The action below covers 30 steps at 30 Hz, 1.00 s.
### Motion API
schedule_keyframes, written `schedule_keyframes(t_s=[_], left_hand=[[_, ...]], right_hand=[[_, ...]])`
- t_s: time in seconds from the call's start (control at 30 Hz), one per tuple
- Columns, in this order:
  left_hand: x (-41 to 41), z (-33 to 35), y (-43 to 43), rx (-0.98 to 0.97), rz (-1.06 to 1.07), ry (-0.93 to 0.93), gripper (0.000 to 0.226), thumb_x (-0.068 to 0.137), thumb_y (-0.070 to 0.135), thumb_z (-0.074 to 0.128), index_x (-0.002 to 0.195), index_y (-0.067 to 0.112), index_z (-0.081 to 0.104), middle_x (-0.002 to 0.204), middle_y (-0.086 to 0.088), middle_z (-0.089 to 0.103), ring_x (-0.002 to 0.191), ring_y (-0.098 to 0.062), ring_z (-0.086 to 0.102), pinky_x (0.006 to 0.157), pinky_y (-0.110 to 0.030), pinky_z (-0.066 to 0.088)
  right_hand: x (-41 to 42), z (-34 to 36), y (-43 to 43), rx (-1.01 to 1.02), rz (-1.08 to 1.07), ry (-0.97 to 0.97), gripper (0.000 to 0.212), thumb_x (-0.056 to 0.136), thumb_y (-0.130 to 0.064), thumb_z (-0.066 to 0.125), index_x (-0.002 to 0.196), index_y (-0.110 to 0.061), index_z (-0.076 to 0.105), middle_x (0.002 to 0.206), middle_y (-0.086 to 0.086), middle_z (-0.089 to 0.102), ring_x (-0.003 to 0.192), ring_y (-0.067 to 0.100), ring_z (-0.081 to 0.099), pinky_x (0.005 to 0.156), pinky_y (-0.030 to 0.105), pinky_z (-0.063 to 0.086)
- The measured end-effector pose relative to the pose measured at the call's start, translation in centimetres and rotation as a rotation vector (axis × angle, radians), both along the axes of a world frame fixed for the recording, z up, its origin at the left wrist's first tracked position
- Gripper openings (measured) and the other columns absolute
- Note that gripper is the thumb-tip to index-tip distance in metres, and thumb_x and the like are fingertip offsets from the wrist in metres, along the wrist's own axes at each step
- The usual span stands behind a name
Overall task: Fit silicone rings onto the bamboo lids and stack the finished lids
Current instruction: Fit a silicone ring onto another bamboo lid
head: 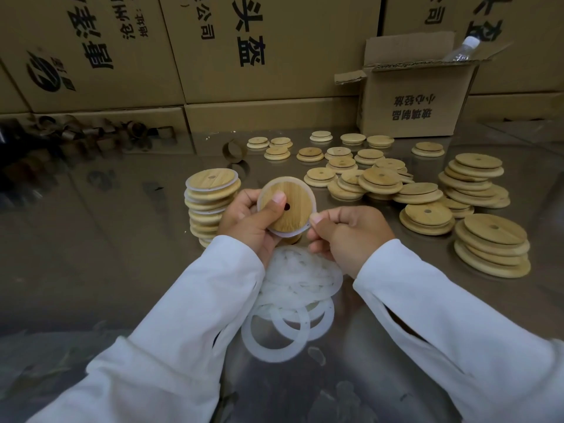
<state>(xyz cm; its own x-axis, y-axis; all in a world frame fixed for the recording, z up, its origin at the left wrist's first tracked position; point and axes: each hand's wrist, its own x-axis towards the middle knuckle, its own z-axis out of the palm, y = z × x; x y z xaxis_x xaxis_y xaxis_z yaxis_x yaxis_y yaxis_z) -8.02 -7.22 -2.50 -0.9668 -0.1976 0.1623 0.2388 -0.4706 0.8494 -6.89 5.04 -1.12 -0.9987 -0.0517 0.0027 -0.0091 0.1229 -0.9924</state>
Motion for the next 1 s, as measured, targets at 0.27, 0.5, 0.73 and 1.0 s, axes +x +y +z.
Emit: schedule_keyframes(t_s=[0.27,0.5,0.73,1.0], left_hand=[[0.1,0.3,-0.1,0.054,-0.024,-0.05,0.004,0.087,0.002,0.049,0.086,0.0,0.051,0.082,-0.015,0.06,0.072,-0.022,0.064,0.059,-0.032,0.058],[0.1,0.3,0.0,0.056,-0.055,-0.048,0.003,0.086,0.003,0.05,0.084,0.0,0.051,0.079,-0.016,0.06,0.062,-0.018,0.067,0.055,-0.032,0.058],[0.0,0.2,-0.1,0.054,-0.054,-0.054,0.005,0.085,0.002,0.051,0.087,-0.002,0.053,0.081,-0.017,0.061,0.065,-0.019,0.068,0.056,-0.032,0.058],[0.4,0.0,0.3,-0.017,-0.125,-0.037,0.032,0.067,0.013,0.062,0.097,0.001,0.058,0.081,-0.01,0.071,0.079,-0.022,0.069,0.072,-0.036,0.058]], right_hand=[[0.0,0.3,0.1,-0.001,0.005,0.01,0.024,0.089,-0.012,0.058,0.066,-0.016,0.06,0.048,-0.01,0.057,0.037,-0.001,0.052,0.057,0.019,0.048],[-0.4,0.0,0.4,-0.02,0.014,0.026,0.023,0.089,-0.014,0.059,0.065,-0.017,0.06,0.044,-0.011,0.057,0.036,-0.002,0.051,0.047,0.012,0.045],[-0.7,-0.3,0.4,-0.02,-0.032,0.061,0.01,0.085,-0.026,0.064,0.09,-0.019,0.059,0.066,-0.004,0.065,0.047,0.003,0.059,0.054,0.021,0.045],[-1.6,-0.3,1.2,0.06,-0.075,0.192,0.007,0.084,-0.026,0.065,0.078,-0.023,0.064,0.07,-0.002,0.066,0.066,0.014,0.062,0.068,0.026,0.049]])
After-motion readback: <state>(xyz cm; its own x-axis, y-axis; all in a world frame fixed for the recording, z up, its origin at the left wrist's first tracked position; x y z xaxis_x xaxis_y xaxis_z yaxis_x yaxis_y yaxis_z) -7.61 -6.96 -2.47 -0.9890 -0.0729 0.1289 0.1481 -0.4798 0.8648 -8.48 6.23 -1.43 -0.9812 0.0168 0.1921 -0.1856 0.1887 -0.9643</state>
